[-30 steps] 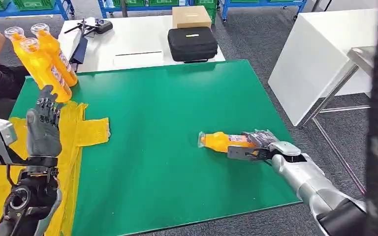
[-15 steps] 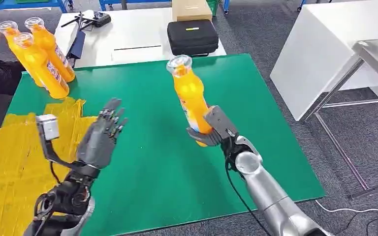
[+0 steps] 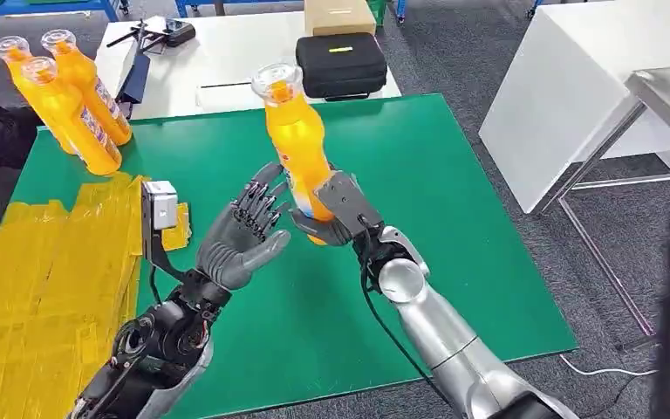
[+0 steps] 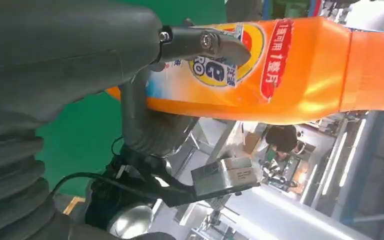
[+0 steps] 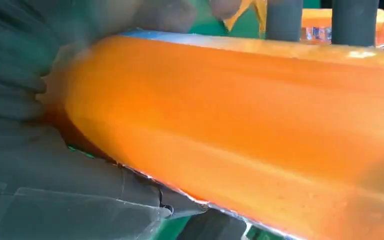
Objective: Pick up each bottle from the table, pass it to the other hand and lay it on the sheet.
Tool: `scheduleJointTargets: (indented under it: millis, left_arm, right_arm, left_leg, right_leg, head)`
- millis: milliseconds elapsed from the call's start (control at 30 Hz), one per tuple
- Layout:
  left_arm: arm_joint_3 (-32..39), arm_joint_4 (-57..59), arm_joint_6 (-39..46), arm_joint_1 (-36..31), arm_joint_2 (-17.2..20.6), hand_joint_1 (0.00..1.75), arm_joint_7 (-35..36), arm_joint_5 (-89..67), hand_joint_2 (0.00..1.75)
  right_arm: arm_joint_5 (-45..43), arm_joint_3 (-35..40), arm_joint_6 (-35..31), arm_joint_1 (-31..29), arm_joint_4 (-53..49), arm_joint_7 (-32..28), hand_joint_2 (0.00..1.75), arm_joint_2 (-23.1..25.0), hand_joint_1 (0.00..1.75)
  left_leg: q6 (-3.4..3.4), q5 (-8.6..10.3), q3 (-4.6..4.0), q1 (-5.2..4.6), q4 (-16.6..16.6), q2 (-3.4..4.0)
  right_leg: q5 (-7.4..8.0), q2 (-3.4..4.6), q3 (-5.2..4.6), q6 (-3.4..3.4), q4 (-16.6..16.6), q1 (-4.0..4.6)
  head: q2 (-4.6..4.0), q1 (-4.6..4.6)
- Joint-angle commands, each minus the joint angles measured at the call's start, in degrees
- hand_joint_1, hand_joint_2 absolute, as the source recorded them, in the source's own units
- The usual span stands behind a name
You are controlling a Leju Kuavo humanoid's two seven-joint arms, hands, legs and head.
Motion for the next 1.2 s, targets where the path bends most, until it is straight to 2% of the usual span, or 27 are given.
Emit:
scheduleJointTargets:
  millis: [33,100,133,300,467,600,800,967,1000,1200]
  left_arm:
    - [-4.77,6.06,1.29,-4.43,-1.34,0.0,0.27,-0.44,1.75]
    - [-4.39,6.24,2.25,-4.29,-1.34,0.0,-0.35,-1.11,1.75]
    - [-4.08,6.42,3.03,-4.17,-1.38,0.0,-0.79,-1.6,1.75]
    - [-2.4,6.52,6.75,-3.98,-1.34,0.0,-2.69,-4.27,1.75]
    - [1.31,6.86,11.44,-3.25,-1.63,0.0,-4.25,-5.62,1.75]
    - [1.52,6.93,11.31,-3.26,-1.18,0.0,-4.16,-5.56,1.75]
    - [7.02,6.23,14.27,-1.29,-0.95,0.0,-5.85,-5.22,1.75]
    - [7.63,6.05,14.2,-0.37,-0.63,0.0,-6.32,-5.51,1.75]
    - [7.63,6.05,14.2,-0.37,-0.63,0.0,-6.32,-5.51,1.75]
    - [7.63,5.77,14.4,-0.46,-0.95,0.0,-6.52,-5.48,1.75]
  right_arm:
    - [3.52,10.32,1.09,-4.55,3.6,1.99,1.75,3.06,1.75]
    - [3.9,10.98,1.5,-4.36,3.74,2.28,1.75,3.12,1.75]
    - [4.21,11.52,1.81,-4.05,3.43,2.34,1.75,3.11,1.75]
    - [6.01,14.02,2.71,-2.84,2.25,2.84,1.75,2.97,1.75]
    - [6.68,15.92,3.4,-2.1,2.08,3.01,1.75,2.71,1.75]
    - [6.68,16.11,3.32,-1.74,2.12,3.04,1.75,2.82,1.75]
    - [7.02,21.13,5.92,-1.17,2.22,2.2,1.75,2.39,1.75]
    - [7.42,24.14,6.56,-1.93,3.38,1.38,1.75,2.71,1.75]
    - [7.42,24.14,6.56,-1.93,3.38,1.38,1.75,2.71,1.75]
    - [7.76,25.02,6.83,-2.32,3.29,1.21,1.75,2.86,1.75]
  left_leg:
    - [-0.23,-0.12,0.18,0.01,0.06,0.13]
    - [-0.16,-0.08,0.14,0.01,0.01,0.12]
    - [-0.33,-0.23,0.34,-0.02,0.09,0.2]
    - [-0.11,-0.04,0.07,0.02,-0.02,0.06]
    - [-0.29,-0.18,0.24,0.02,0.08,0.1]
    - [-0.17,-0.06,0.09,0.04,-0.01,0.01]
    - [-0.16,-0.07,0.02,0.04,-0.01,0.07]
    - [-0.31,-0.17,0.24,0.01,0.02,0.08]
    - [-0.17,-0.06,-0.03,0.05,0.0,0.07]
    - [-0.18,-0.06,-0.05,0.06,0.02,0.0]
  right_leg:
    - [-0.12,0.02,0.12,-0.04,0.12,0.0]
    - [-0.06,0.05,0.09,-0.03,0.05,0.01]
    - [-0.23,0.04,0.23,-0.06,0.22,-0.02]
    - [-0.04,0.02,0.05,-0.02,0.03,0.01]
    - [-0.2,-0.04,0.19,-0.05,0.18,0.01]
    - [-0.09,-0.09,0.05,-0.04,0.04,0.03]
    - [-0.08,0.01,-0.04,-0.03,0.07,0.03]
    - [-0.23,-0.09,0.14,-0.06,0.17,0.0]
    - [-0.07,0.0,-0.07,-0.05,0.07,0.04]
    - [-0.09,-0.07,-0.08,-0.05,0.09,0.05]
  head:
    - [0.0,0.0]
    - [0.0,0.0]
    - [0.0,-0.02]
    - [0.0,-0.02]
    - [0.0,-0.02]
    - [0.0,0.02]
    - [0.0,0.02]
    - [0.0,0.02]
    - [0.0,-0.02]
    - [0.0,0.0]
